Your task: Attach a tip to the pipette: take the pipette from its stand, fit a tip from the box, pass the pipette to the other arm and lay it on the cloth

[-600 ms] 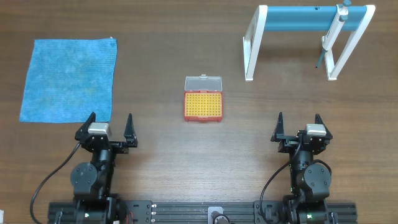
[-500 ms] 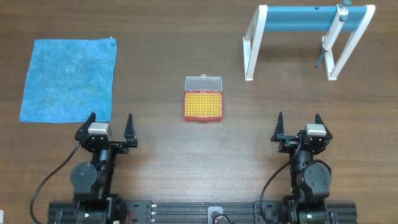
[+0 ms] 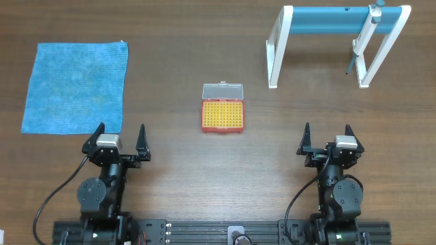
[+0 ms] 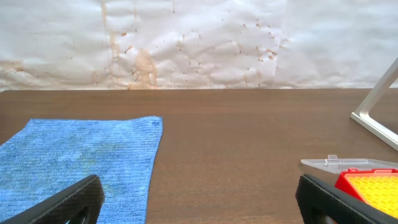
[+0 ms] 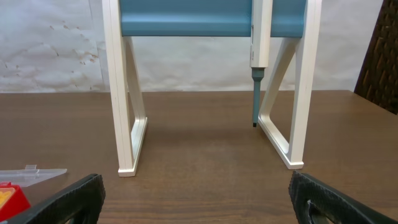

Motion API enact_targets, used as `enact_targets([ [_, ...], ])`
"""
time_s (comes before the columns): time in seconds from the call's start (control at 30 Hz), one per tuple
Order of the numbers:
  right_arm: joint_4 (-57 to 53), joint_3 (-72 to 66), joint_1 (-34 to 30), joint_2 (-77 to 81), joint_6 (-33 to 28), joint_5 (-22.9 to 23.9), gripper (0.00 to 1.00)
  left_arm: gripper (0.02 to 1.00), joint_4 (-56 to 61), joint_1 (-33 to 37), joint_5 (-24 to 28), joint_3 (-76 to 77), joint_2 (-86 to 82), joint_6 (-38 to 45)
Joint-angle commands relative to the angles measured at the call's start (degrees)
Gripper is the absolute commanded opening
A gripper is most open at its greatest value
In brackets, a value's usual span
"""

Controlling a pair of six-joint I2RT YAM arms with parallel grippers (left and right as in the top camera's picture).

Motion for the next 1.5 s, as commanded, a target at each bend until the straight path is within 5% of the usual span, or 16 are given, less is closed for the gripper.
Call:
enact_targets([
  [0.03, -0.3, -0.2, 0.3, -0.5, 0.7, 1.2, 0.974, 0.998, -0.5, 0.2, -0.8, -0.1, -0.5, -0.3],
  [0.47, 1.9, -0.1, 0.2, 0.1, 0.2, 2.1, 0.974, 0.998, -0.5, 0.2, -0.8, -0.1, -0.5, -0.3],
  [0.57, 2.2, 14.2, -1.6, 24.2, 0.0, 2.5, 0.974, 0.996, -0.5, 0.2, -0.8, -0.1, -0.5, -0.3],
  [0.67, -1.8, 31.5, -4.1, 45.0, -7.4, 1.7, 0.974, 0.996, -0.5, 0.2, -0.8, -0.1, -0.5, -0.3],
  [0.8, -7.3, 47.3, -11.6, 61.1, -12.1, -8.0, 0.974, 1.000, -0.5, 0.2, -0.8, -0.1, -0.5, -0.3],
  [0.9, -6.7, 50.1, -24.0, 68.0, -12.0, -29.8, 0.974, 0.998, -0.5, 0.2, -0.8, -0.1, -0.5, -0.3],
  [0.97, -3.8, 50.1, -28.2, 70.7, -11.9, -37.5, 0.974, 0.996, -0.5, 0.2, -0.8, -0.1, -0.5, -0.3],
  [1.5, 27.8, 50.1, -29.3, 92.5, -4.9, -40.0, 0.974, 0.998, -0.5, 0.2, -0.8, -0.1, -0.5, -0.3],
])
